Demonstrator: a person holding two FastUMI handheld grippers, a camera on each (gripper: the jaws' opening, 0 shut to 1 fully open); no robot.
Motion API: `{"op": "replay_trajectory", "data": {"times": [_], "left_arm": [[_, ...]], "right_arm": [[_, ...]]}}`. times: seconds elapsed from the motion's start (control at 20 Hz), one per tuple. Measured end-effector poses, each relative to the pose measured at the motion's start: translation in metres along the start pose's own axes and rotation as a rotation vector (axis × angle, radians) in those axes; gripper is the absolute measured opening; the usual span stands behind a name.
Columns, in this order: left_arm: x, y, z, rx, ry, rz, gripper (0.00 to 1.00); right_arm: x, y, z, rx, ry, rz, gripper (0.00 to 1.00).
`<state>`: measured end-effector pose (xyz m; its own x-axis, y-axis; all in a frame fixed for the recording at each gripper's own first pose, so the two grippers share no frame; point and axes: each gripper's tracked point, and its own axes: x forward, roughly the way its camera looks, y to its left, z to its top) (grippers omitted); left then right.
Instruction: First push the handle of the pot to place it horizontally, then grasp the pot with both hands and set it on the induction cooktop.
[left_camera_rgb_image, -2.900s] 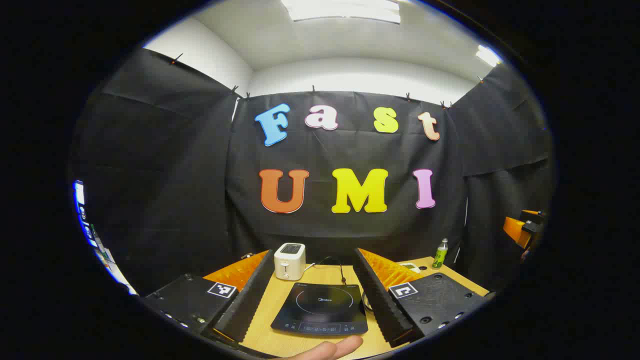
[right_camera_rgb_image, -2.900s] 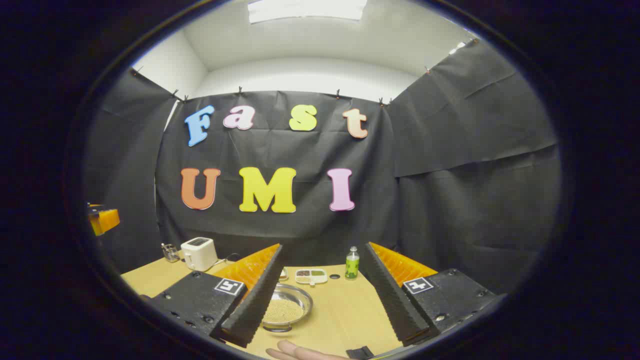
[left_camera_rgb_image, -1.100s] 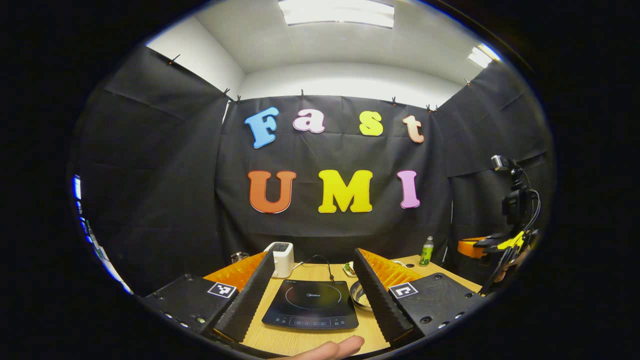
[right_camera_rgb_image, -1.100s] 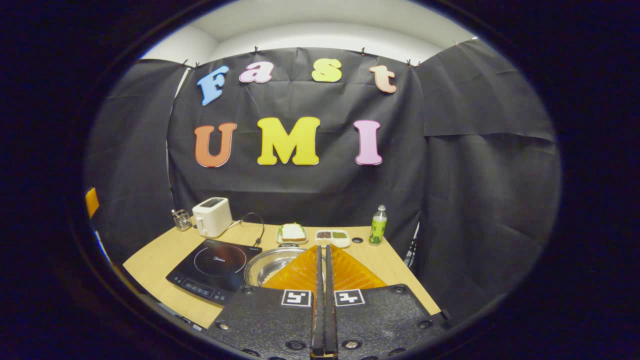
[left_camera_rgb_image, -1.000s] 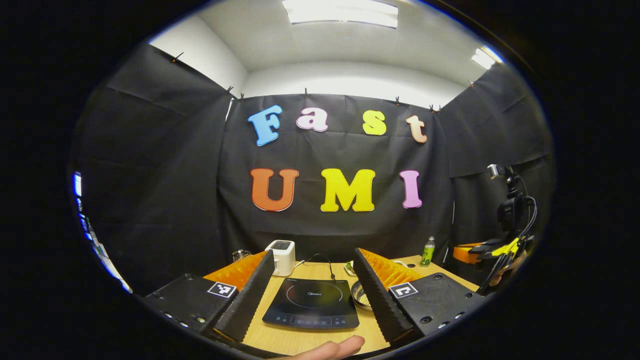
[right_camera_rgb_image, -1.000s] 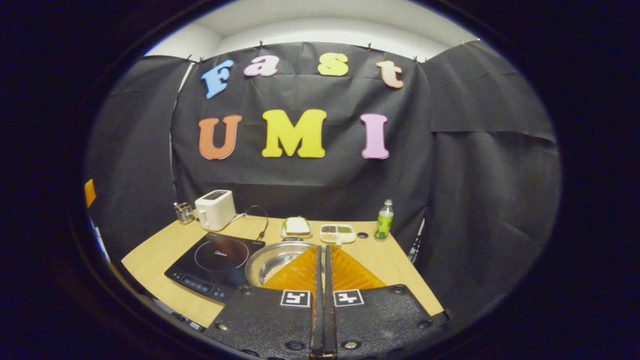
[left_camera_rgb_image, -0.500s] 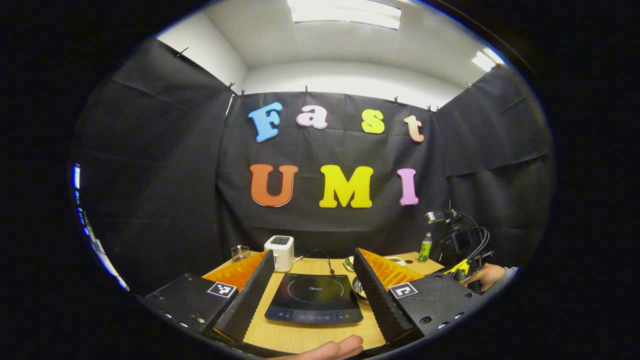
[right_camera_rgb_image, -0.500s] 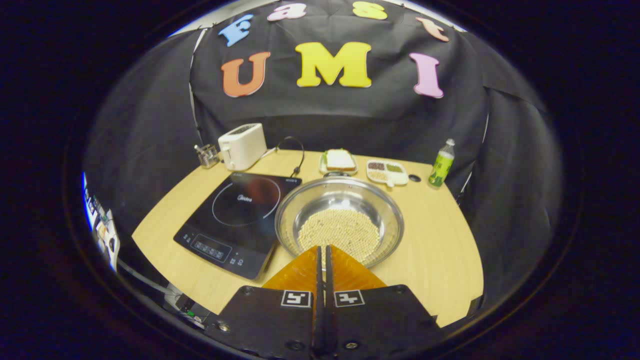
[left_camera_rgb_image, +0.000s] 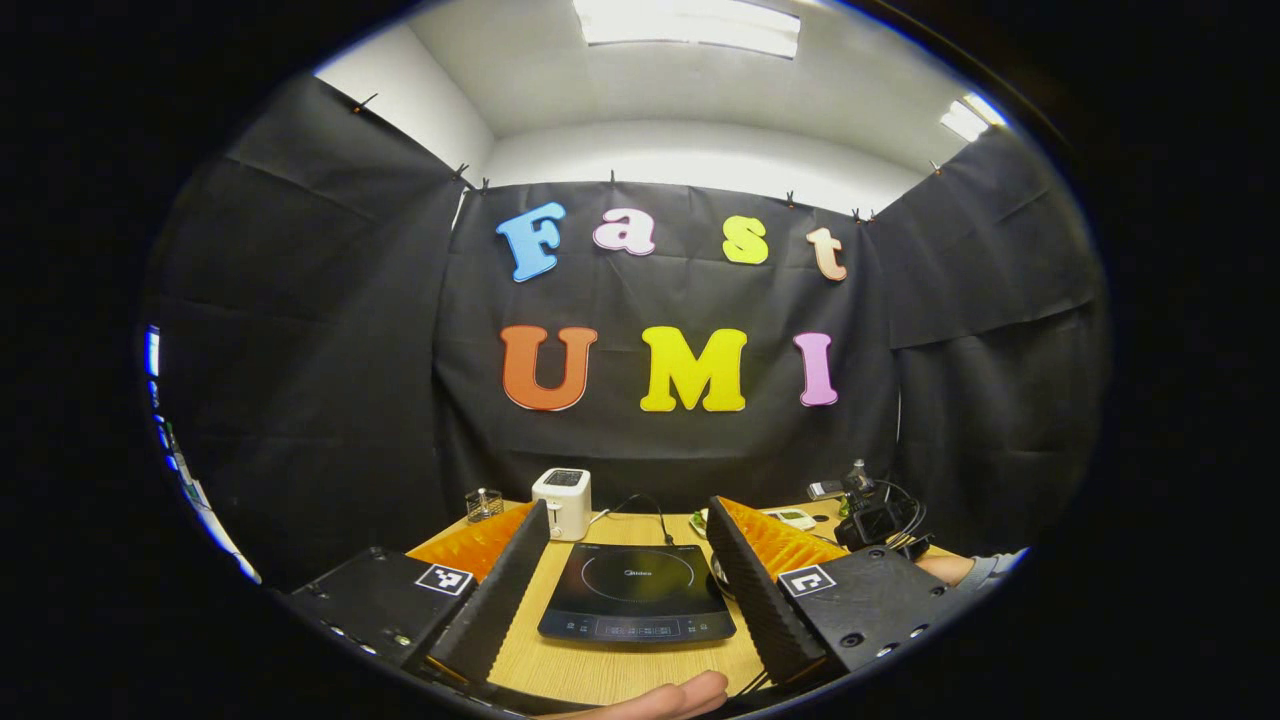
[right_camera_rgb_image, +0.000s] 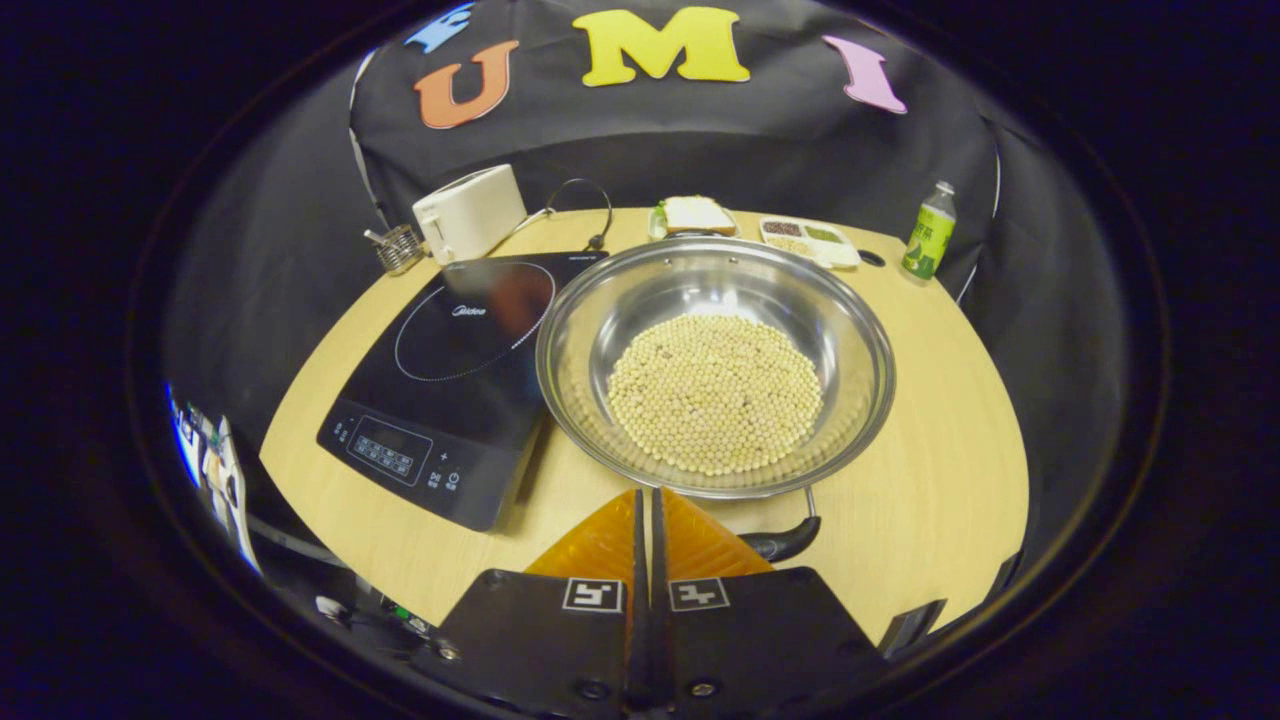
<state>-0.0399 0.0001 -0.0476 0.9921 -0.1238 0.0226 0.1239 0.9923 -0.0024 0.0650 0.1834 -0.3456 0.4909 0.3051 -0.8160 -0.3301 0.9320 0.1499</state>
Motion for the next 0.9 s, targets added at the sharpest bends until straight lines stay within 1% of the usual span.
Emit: {"op": "replay_trajectory", "data": {"times": [0.1, 0.15, 0.25, 0.3, 0.35, 0.6, 0.65, 0.8, 0.85, 0.9], "left_arm": [[0.002, -0.004, 0.000, 0.004, 0.001, -0.005, 0.95], [0.003, -0.007, -0.001, 0.005, 0.009, -0.011, 0.95], [0.002, -0.014, -0.004, 0.003, 0.016, -0.032, 0.95], [0.001, -0.017, -0.003, 0.001, 0.017, -0.038, 0.95], [0.002, -0.017, -0.002, 0.002, 0.018, -0.037, 0.95], [0.002, -0.018, -0.007, 0.024, 0.026, -0.046, 0.95], [0.002, -0.017, -0.006, 0.025, 0.023, -0.045, 0.95], [0.003, -0.018, -0.010, 0.010, 0.028, -0.049, 0.95], [0.003, -0.019, -0.010, 0.010, 0.028, -0.049, 0.95], [0.003, -0.020, -0.008, 0.013, 0.026, -0.050, 0.95]], "right_arm": [[0.002, -0.001, -0.001, 0.019, 0.000, 0.008, 0.01], [0.001, -0.001, -0.003, 0.037, -0.002, 0.014, 0.04], [0.004, 0.001, -0.010, 0.051, 0.024, 0.034, 0.04], [0.006, 0.002, -0.012, 0.070, 0.035, 0.042, 0.01], [0.009, 0.004, -0.014, 0.088, 0.049, 0.047, 0.01], [0.008, -0.001, -0.019, 0.114, 0.048, 0.051, 0.01], [0.011, -0.004, -0.020, 0.124, 0.049, 0.044, 0.00], [0.011, -0.028, -0.019, 0.174, 0.039, -0.022, 0.01], [0.012, -0.034, -0.019, 0.173, 0.033, -0.033, 0.04], [0.011, -0.040, -0.017, 0.179, 0.029, -0.038, 0.04]]}}
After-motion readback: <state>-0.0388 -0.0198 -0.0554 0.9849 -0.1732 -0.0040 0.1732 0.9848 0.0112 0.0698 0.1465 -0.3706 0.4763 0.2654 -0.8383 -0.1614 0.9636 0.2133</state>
